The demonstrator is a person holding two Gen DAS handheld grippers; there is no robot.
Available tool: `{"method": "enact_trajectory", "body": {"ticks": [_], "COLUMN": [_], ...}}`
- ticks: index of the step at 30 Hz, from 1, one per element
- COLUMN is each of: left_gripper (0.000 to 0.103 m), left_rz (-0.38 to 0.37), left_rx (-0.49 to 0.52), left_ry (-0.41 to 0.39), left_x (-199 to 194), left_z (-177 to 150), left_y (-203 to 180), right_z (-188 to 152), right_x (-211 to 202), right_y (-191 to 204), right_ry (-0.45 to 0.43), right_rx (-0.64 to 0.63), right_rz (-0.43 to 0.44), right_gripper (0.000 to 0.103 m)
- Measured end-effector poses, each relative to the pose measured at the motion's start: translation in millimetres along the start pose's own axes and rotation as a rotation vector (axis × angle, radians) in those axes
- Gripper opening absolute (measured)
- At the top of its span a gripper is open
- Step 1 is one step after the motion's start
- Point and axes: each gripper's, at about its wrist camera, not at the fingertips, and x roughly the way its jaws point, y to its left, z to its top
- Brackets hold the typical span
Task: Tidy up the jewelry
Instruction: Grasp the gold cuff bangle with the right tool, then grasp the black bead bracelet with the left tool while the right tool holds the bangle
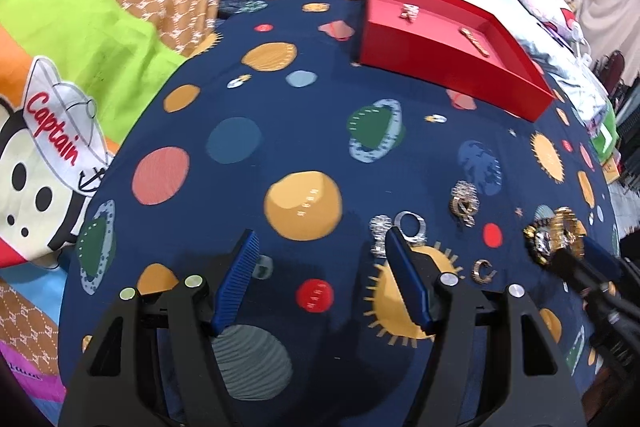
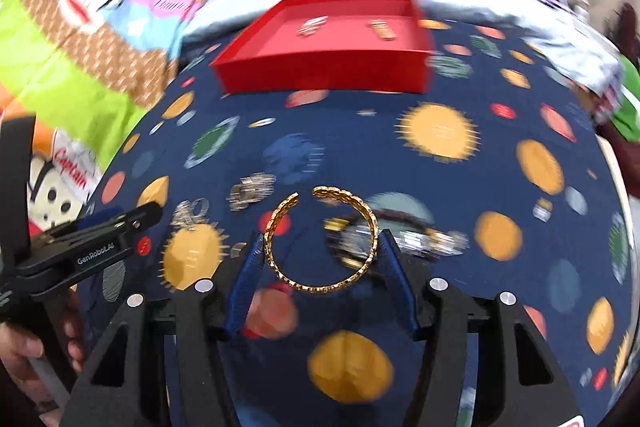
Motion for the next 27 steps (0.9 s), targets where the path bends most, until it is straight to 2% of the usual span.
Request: {"method": "enact_trajectory", "body": {"ticks": [8, 15, 27], "left_gripper": [0.063, 0.063, 0.061], "left_rz": [-0.071, -0.141, -0.188], "left_rx": [0.101, 0.204, 0.234], "left_ry": [-0.002, 0.002, 0.036], "left_x": [-2, 0, 14], "left_z": [2, 1, 2], "left_y": [-44, -90, -125], "right_z": [-16, -26, -36], "right_x": [-26, -32, -33], "right_y": [-49, -65, -77], "right_ry": [-0.003, -0.008, -0.006], "right_rx": [0.1, 0.143, 0.186], "right_rz": [-0.094, -0.097, -0.09], "right_gripper": [0.057, 0.057, 0.057]}}
